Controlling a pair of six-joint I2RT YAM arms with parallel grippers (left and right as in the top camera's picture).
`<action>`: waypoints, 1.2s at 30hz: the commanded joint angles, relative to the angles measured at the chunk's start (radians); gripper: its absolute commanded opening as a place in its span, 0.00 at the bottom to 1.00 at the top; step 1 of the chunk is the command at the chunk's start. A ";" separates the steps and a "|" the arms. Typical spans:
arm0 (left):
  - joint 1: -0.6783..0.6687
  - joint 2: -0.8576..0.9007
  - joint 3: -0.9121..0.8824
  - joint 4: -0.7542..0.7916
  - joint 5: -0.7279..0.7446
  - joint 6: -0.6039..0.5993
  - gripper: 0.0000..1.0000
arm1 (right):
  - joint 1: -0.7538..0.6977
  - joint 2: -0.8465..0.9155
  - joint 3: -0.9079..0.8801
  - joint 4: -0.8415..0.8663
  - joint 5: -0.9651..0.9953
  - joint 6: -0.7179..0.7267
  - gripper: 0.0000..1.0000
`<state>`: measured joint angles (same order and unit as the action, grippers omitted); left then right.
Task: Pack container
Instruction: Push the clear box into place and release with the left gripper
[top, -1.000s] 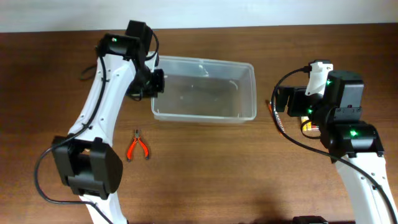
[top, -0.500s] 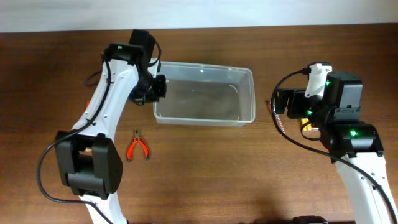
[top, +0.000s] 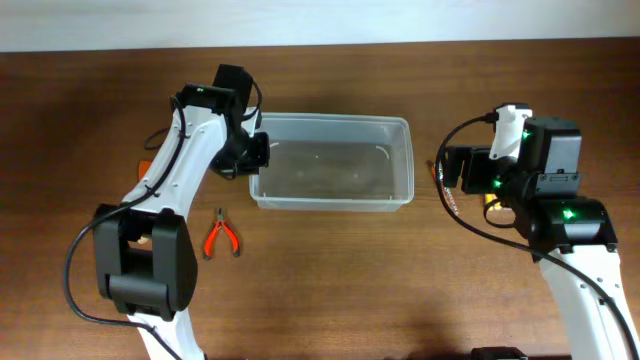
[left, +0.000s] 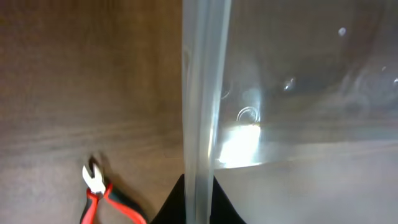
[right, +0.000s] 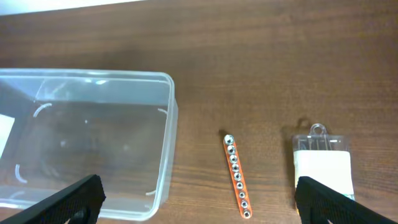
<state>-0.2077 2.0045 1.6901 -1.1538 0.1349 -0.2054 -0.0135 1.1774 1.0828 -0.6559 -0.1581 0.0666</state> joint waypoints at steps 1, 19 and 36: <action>-0.002 -0.030 -0.005 0.018 -0.003 -0.006 0.02 | -0.006 0.003 0.024 -0.011 0.012 -0.011 0.99; -0.002 -0.030 -0.119 0.066 -0.047 -0.006 0.19 | -0.006 0.003 0.024 -0.041 0.012 -0.011 0.99; 0.019 -0.116 0.085 -0.042 -0.046 -0.006 0.61 | -0.006 0.003 0.024 -0.050 0.013 -0.011 0.99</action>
<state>-0.2050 1.9888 1.6775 -1.1706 0.0959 -0.2127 -0.0135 1.1774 1.0828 -0.7071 -0.1581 0.0666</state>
